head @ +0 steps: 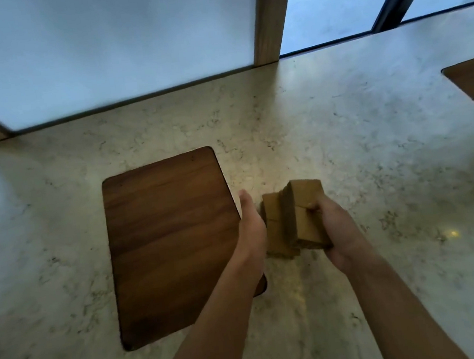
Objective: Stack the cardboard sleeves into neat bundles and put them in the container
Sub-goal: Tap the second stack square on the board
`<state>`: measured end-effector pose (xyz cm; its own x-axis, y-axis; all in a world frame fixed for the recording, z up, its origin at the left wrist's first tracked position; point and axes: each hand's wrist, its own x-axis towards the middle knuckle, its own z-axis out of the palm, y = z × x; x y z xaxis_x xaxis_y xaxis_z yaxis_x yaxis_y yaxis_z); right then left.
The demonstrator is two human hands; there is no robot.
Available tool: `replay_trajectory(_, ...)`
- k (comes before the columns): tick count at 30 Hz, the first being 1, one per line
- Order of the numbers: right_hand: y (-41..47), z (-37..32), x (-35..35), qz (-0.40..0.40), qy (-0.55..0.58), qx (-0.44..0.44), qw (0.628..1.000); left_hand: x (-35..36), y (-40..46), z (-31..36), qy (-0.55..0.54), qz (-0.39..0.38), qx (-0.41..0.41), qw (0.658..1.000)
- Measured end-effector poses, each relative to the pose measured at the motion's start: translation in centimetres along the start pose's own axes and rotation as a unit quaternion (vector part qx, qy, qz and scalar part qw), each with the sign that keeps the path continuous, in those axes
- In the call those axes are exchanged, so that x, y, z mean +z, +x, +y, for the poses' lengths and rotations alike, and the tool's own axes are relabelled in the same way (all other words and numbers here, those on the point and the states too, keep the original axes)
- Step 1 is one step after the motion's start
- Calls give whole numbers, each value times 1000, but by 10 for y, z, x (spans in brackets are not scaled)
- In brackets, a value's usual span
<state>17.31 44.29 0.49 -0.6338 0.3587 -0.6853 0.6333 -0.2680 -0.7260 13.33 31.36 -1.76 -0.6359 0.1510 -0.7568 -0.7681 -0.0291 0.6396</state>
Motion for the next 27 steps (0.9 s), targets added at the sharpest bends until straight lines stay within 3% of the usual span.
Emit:
replay_trajectory(11,-1,3,31,-60,-98,21,993,9,-6,8,-78,-10,-55,995)
replay_trajectory(16,-8,1,23,-67,-31,37,997,3,-2,5,-79,7,-48,996)
replay_trajectory(19,-4,0,10,-47,-46,31,997,0,-3,9,-71,24,-42,996)
replay_trajectory(23,2,1,13,-88,-65,58,992,6,-7,14,-55,29,-56,996)
replay_trajectory(27,4,1,16,-95,-22,89,991,18,-10,8,-43,52,-41,997)
